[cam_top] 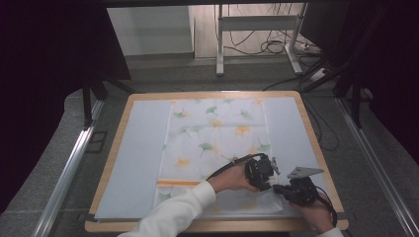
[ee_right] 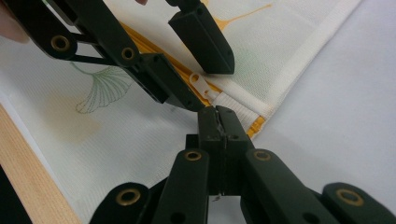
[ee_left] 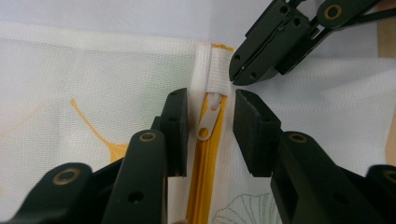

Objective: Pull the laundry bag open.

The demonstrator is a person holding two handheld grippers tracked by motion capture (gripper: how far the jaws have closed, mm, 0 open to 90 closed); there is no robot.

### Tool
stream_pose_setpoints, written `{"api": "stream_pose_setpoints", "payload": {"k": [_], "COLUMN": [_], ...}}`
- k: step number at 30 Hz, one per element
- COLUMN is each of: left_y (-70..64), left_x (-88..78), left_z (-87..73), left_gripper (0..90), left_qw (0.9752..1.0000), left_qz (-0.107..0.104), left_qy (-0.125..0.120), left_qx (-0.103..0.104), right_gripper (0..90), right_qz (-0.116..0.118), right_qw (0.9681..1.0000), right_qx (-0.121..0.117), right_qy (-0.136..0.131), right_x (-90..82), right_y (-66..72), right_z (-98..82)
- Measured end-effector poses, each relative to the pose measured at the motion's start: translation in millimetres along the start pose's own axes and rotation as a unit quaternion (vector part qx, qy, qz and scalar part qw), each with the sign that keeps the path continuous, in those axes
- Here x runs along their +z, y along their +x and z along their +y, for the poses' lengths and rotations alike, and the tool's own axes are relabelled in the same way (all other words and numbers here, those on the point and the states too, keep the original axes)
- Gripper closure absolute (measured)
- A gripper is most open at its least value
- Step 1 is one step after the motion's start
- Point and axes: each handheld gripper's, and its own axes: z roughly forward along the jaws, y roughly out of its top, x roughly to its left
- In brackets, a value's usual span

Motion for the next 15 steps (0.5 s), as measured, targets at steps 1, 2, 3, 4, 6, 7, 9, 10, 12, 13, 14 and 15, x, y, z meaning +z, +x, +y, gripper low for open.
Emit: {"api": "stream_pose_setpoints", "payload": {"k": [1, 2, 3, 4, 6, 7, 9, 10, 12, 13, 14, 15], "left_y": [-0.3, -0.8, -1.0, -0.8, -0.3, -0.3, -0.3, 0.1, 2.6, 4.3, 6.2, 7.7], "left_x": [0.2, 0.3, -0.1, -0.3, -0.2, -0.2, -0.1, 0.2, 0.6, 0.3, 0.5, 0.2], "left_z": [0.8, 1.4, 1.8, 2.0, 1.9, 1.9, 2.0, 1.8, 1.2, 1.0, 0.2, 0.0], "left_gripper": [67.2, 69.0, 71.7, 74.7, 83.1, 83.2, 83.5, 83.5, 84.0, 83.9, 84.0, 84.0], "left_qw": [1.0000, 1.0000, 0.9999, 0.9999, 0.9999, 0.9999, 0.9999, 1.0000, 1.0000, 1.0000, 0.9998, 0.9997], "left_qz": [0.005, 0.007, 0.010, 0.009, 0.001, 0.001, 0.002, -0.001, -0.004, -0.007, -0.016, -0.020], "left_qy": [0.002, 0.003, 0.005, 0.006, 0.008, 0.008, 0.009, 0.005, 0.002, 0.003, -0.001, -0.001], "left_qx": [0.000, 0.002, 0.005, 0.006, 0.010, 0.010, 0.010, 0.006, -0.001, -0.003, -0.015, -0.018], "right_gripper": [88.9, 88.9, 88.9, 88.9, 88.9, 88.9, 88.9, 88.9, 88.9, 88.9, 88.9, 88.9], "right_qz": [0.000, 0.001, 0.000, 0.000, -0.002, -0.002, -0.001, -0.001, -0.002, -0.002, -0.002, -0.002], "right_qw": [1.0000, 1.0000, 1.0000, 1.0000, 1.0000, 1.0000, 1.0000, 1.0000, 1.0000, 1.0000, 1.0000, 1.0000], "right_qx": [0.000, 0.001, 0.000, 0.000, 0.000, 0.000, 0.001, 0.000, 0.000, 0.001, 0.001, 0.001], "right_qy": [0.000, 0.000, 0.000, 0.000, 0.000, 0.000, -0.001, 0.001, 0.000, 0.000, 0.000, 0.000], "right_x": [0.1, 0.0, 0.1, 0.1, 0.2, 0.2, 0.2, 0.1, 0.3, 0.3, 0.2, 0.2], "right_y": [-0.2, -0.3, -0.1, 0.1, 0.6, 0.6, 0.5, 0.2, 0.4, 0.5, 0.4, 0.4], "right_z": [0.0, 0.0, 0.0, 0.0, -0.1, -0.1, -0.1, 0.0, 0.0, 0.0, -0.1, -0.1]}}
